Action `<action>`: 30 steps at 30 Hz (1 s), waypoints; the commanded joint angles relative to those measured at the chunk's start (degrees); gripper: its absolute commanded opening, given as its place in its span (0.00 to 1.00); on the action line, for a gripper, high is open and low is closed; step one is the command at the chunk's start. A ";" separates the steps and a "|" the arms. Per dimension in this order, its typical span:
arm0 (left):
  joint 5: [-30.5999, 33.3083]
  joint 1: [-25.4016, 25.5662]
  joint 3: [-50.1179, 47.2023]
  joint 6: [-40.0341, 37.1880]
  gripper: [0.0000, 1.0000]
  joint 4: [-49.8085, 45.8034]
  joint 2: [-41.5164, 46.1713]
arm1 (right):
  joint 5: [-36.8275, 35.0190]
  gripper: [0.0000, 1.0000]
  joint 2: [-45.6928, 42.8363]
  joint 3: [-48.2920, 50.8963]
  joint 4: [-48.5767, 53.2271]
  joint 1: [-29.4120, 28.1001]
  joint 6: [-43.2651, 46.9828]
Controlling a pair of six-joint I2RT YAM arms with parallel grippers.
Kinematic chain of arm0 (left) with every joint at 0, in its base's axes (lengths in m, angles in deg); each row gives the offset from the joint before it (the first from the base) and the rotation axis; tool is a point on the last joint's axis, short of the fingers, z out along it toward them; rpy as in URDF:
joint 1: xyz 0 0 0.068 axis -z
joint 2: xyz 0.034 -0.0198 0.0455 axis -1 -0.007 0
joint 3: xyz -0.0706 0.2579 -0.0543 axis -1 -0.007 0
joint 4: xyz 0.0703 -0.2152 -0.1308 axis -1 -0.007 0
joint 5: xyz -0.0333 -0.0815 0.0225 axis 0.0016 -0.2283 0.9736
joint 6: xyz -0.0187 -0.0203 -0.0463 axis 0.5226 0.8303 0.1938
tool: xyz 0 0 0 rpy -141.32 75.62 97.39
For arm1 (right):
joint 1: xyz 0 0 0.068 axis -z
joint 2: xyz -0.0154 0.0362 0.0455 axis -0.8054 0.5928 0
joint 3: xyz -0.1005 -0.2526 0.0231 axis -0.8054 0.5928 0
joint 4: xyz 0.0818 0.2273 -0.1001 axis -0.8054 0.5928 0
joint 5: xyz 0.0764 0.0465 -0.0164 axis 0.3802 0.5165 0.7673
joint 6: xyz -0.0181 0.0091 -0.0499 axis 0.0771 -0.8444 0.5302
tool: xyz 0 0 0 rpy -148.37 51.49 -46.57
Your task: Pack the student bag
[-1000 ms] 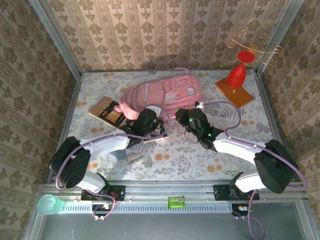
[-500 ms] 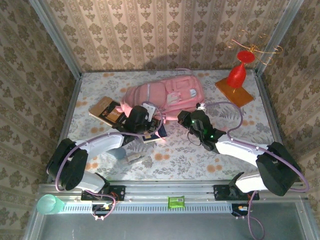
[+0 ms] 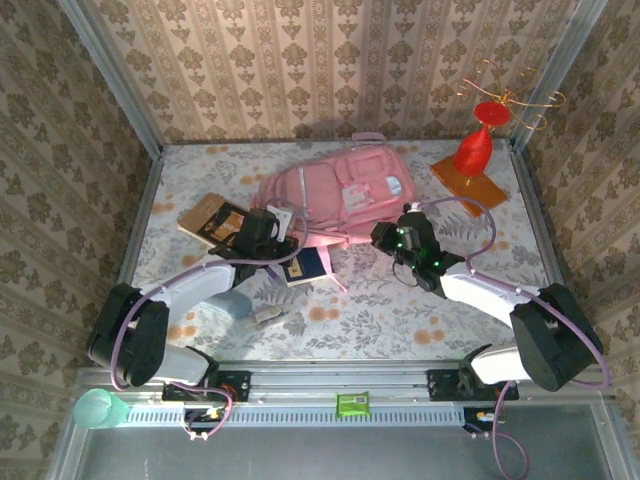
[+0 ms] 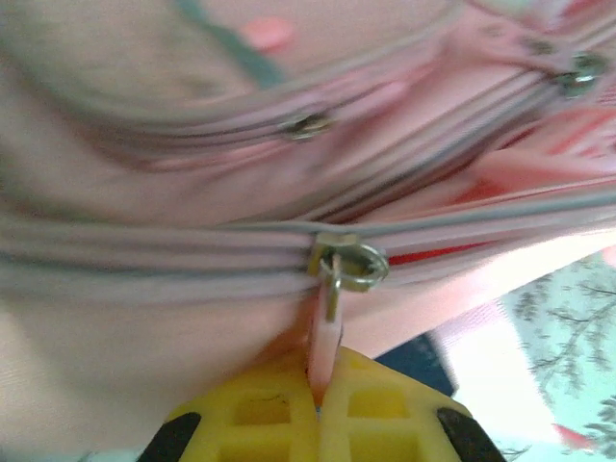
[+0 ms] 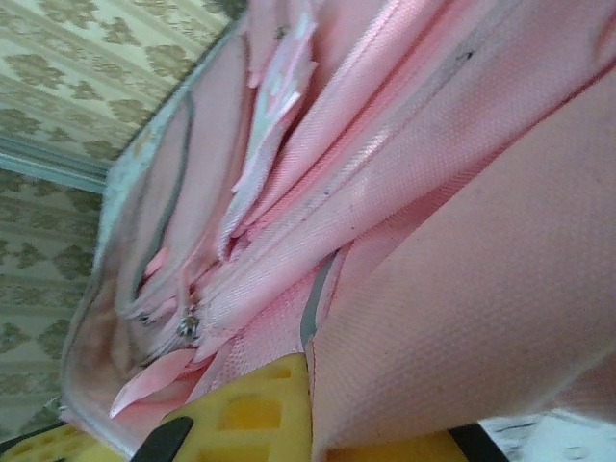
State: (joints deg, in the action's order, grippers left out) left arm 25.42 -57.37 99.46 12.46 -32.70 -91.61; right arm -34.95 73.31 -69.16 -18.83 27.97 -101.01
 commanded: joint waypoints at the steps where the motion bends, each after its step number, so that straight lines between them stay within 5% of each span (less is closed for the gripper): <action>1: 6.71 -1.38 0.64 -0.47 0.00 -7.00 -0.08 | 3.23 0.01 3.38 -2.74 5.76 5.36 7.46; 7: 3.69 1.75 3.23 -1.56 0.00 -6.92 -3.51 | 7.16 0.04 12.36 -15.23 15.06 8.76 18.16; 10: -0.29 3.66 4.38 -0.38 0.00 -5.21 -5.24 | 7.49 0.13 17.74 -22.94 22.70 9.48 23.83; 16: -2.55 6.69 4.62 1.84 0.00 -2.35 -7.12 | 3.84 0.49 14.88 -22.60 30.61 9.48 25.92; 19: -2.18 8.18 4.65 2.36 0.00 -1.96 -7.98 | 11.52 0.80 10.64 -14.64 21.24 8.16 18.60; 22: -2.22 8.93 4.50 2.76 0.00 -1.49 -8.96 | 13.23 0.96 12.01 -12.07 13.95 3.25 10.18; 27: -1.80 9.66 4.50 2.54 0.00 -1.84 -8.83 | 10.90 0.95 19.39 -11.92 3.27 -0.17 -0.91; 30: -0.17 9.77 4.12 1.96 0.00 -2.77 -8.08 | 10.47 0.74 23.17 -13.23 -0.21 -0.19 -4.09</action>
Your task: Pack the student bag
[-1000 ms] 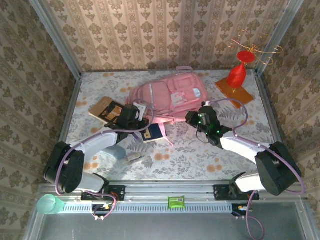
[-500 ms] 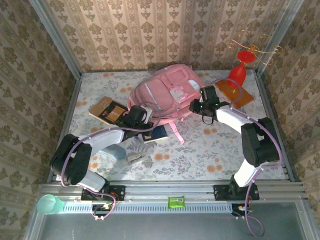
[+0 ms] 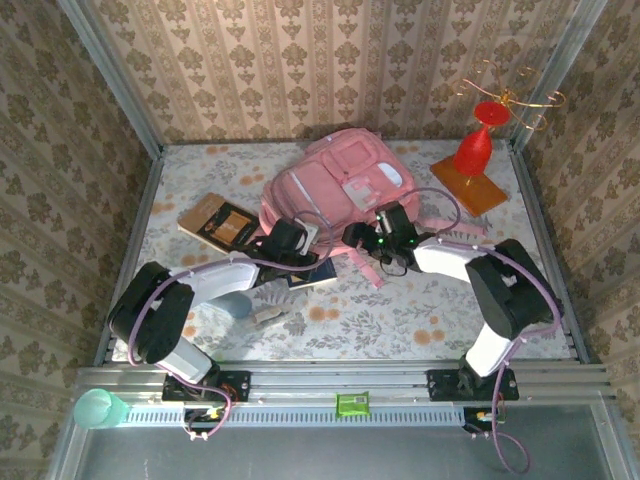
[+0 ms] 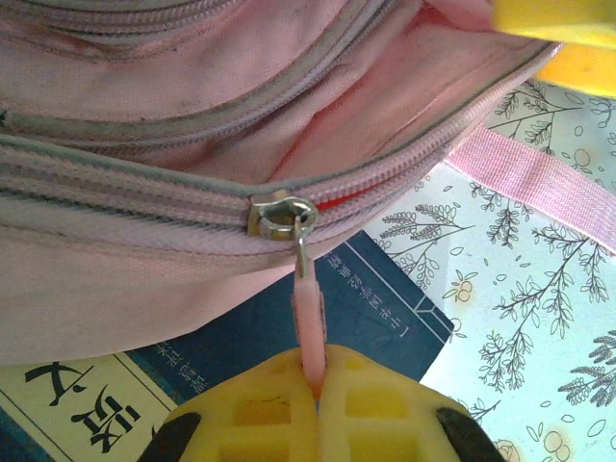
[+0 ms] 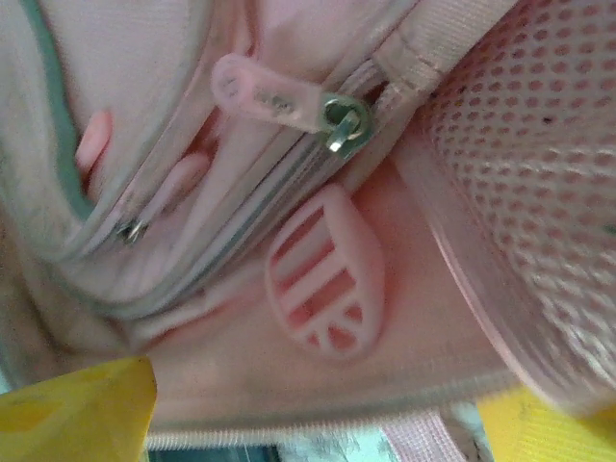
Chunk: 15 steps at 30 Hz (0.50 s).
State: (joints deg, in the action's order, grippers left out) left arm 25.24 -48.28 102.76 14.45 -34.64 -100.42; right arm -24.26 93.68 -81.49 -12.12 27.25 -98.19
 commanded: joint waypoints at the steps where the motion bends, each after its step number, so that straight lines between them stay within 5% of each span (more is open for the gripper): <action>1: 1.20 0.58 0.57 -0.37 0.00 -1.48 1.08 | -0.85 0.59 3.44 -1.39 -6.63 0.78 -6.86; 6: 8.27 -1.36 0.85 -1.11 0.00 -7.01 2.63 | -2.50 0.10 0.00 1.31 -3.53 4.95 -2.23; 15: 12.81 -6.95 1.59 -5.11 0.00 -9.62 2.31 | 6.63 0.03 -1.16 -5.44 14.72 12.86 20.49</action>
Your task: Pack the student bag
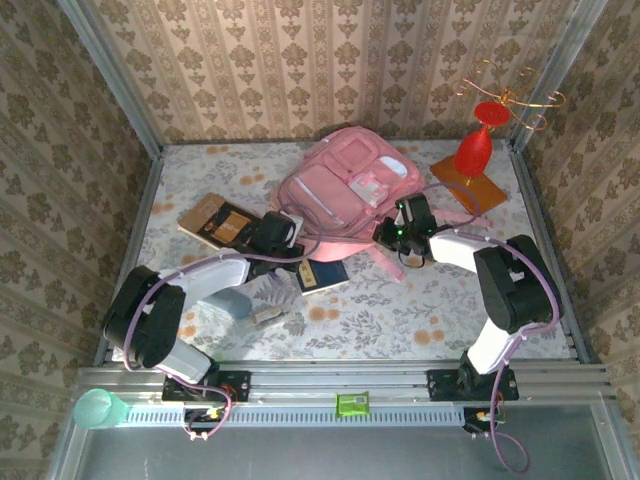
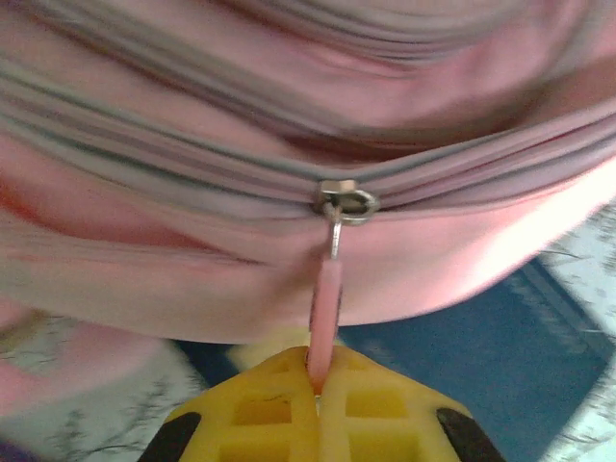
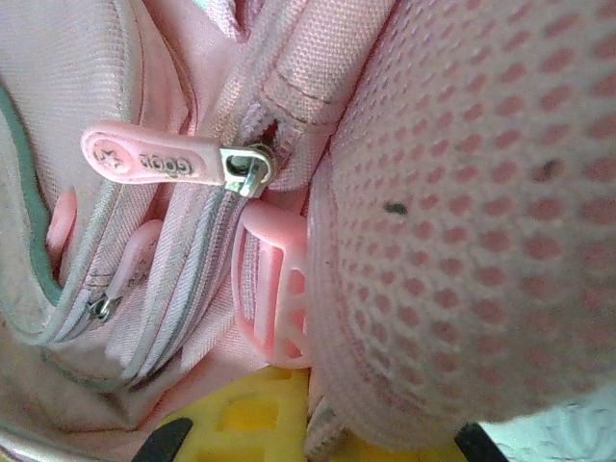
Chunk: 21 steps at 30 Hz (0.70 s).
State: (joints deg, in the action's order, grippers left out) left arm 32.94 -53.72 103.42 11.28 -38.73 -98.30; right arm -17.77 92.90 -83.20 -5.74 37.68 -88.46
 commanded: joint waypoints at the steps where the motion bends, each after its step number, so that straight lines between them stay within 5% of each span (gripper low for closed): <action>1: 5.02 -1.51 0.98 -2.13 0.00 -5.62 0.06 | 0.55 0.03 0.15 -5.28 10.35 2.96 12.66; 6: 0.07 -0.11 1.08 -2.54 0.00 -4.92 0.26 | 0.07 0.12 3.99 -13.76 18.62 5.55 17.16; 10: -7.35 2.68 1.03 -0.22 0.00 -1.91 1.05 | -1.32 0.43 2.16 -13.93 19.38 6.15 15.05; 16: -9.85 6.53 2.70 2.70 0.00 -0.04 0.06 | 3.04 0.88 -9.47 1.54 8.17 2.73 1.46; 21: -9.06 7.60 3.68 1.77 0.00 -0.96 -0.27 | 1.07 0.96 -8.22 6.35 -3.96 -5.41 -9.80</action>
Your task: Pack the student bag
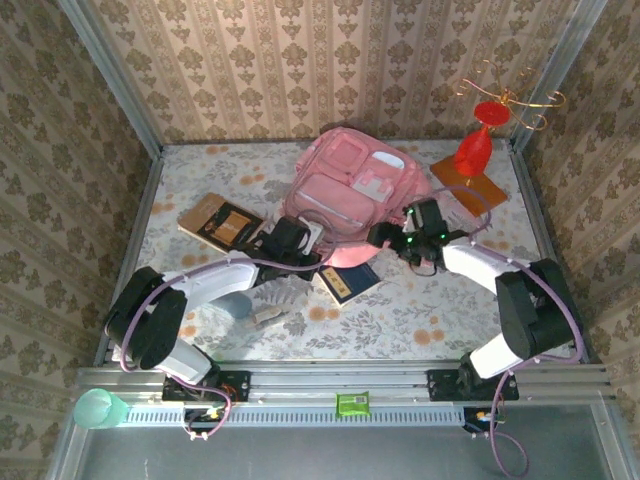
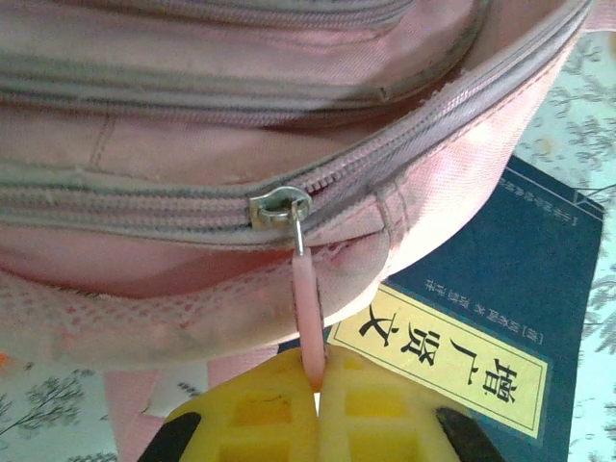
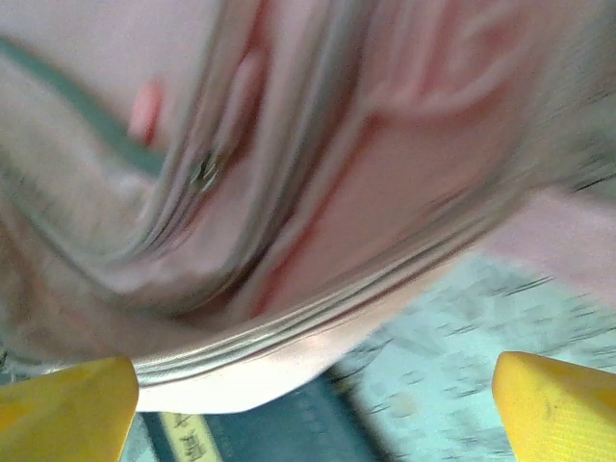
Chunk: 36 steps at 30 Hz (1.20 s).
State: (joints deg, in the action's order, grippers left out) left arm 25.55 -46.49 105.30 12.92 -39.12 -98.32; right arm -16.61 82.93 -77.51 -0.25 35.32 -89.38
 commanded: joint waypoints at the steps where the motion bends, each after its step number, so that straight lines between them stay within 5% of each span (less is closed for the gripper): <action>1: -1.60 0.39 1.83 -0.25 0.00 -0.77 -0.28 | -0.47 0.95 3.74 0.13 -11.81 -3.77 -10.36; 3: -0.94 0.39 2.09 -1.01 0.00 -1.58 -0.12 | 0.54 0.87 7.41 -1.01 -17.21 -3.94 -13.25; 6: 1.56 0.05 2.04 -2.03 0.00 -3.12 0.60 | 0.38 0.50 10.14 -4.19 -17.22 -3.51 -12.98; 11: 6.28 -3.68 1.30 -2.33 0.00 -5.96 2.15 | -0.39 0.09 5.07 -7.05 -5.19 -1.26 -3.90; 20: 10.34 -9.68 2.04 -3.70 0.00 -6.81 1.25 | 11.91 0.00 0.65 -8.17 8.78 9.06 9.64; 24: -0.87 -9.47 -0.05 -3.99 0.00 -0.75 4.88 | 14.60 0.00 1.67 -9.21 6.51 8.80 9.15; 29: -19.61 -9.03 1.86 -1.55 0.32 2.28 4.18 | 15.13 0.00 3.38 -9.06 3.99 8.22 7.87; 36: -22.93 -6.65 8.85 -2.12 0.49 -1.34 -3.06 | 14.40 0.00 3.44 -8.13 3.20 8.24 7.82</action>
State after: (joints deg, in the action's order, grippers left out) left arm 7.45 -53.90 111.46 11.41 -39.12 -99.09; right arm -5.05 86.12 -84.53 6.50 43.95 -82.50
